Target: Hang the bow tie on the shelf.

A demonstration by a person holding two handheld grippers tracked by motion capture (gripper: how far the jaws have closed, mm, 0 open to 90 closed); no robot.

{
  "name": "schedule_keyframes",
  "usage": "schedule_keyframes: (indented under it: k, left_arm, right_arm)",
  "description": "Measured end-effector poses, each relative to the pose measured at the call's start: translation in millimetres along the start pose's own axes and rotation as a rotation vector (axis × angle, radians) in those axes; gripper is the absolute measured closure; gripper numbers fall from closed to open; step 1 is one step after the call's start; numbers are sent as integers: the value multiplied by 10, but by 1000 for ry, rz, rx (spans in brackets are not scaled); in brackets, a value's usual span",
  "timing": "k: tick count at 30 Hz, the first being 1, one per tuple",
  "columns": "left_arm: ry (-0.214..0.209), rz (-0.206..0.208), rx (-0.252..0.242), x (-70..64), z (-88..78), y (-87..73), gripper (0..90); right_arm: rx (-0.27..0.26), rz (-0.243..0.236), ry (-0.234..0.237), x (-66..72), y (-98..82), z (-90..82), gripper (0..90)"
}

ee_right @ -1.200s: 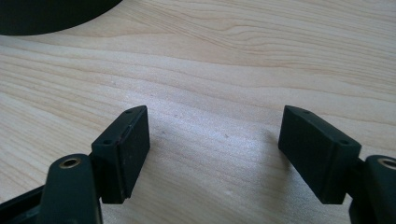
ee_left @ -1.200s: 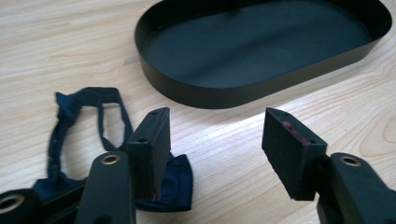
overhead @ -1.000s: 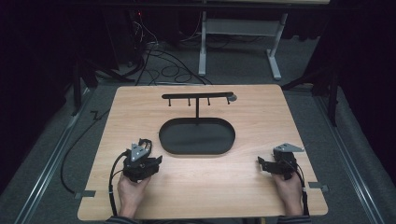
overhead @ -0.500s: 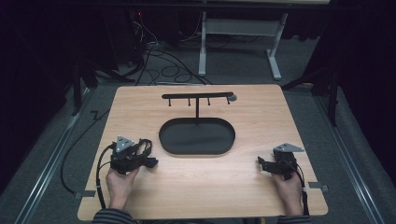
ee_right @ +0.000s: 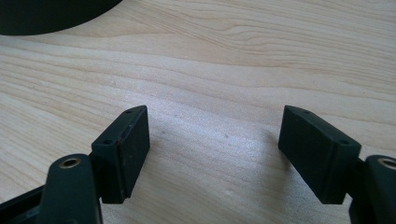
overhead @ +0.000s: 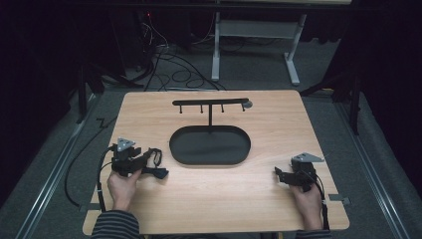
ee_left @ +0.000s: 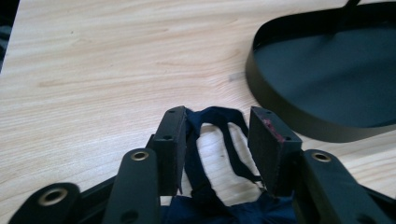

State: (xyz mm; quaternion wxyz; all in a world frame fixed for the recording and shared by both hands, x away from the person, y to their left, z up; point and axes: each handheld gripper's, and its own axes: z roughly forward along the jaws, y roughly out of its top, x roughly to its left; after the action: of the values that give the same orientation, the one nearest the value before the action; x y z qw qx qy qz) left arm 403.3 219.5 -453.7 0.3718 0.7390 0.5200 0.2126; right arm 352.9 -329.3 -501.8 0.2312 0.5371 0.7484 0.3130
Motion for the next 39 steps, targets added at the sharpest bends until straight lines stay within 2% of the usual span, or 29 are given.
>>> schedule_keyframes:
  k: [6, 16, 27, 39]
  left_arm:
    - [10, 0, 51, 24, 157, -12, 603]
    - [30, -29, 98, 103, 384, -44, 632]
    - [23, -28, 136, 129, 481, -73, 693]
    - [14, -19, 149, 121, 512, -87, 837]
  right_arm:
    - [0, 0, 0, 0, 0, 0, 261]
    - [0, 0, 0, 0, 0, 0, 261]
    - [0, 0, 0, 0, 0, 0, 261]
    - [0, 0, 0, 0, 0, 0, 261]
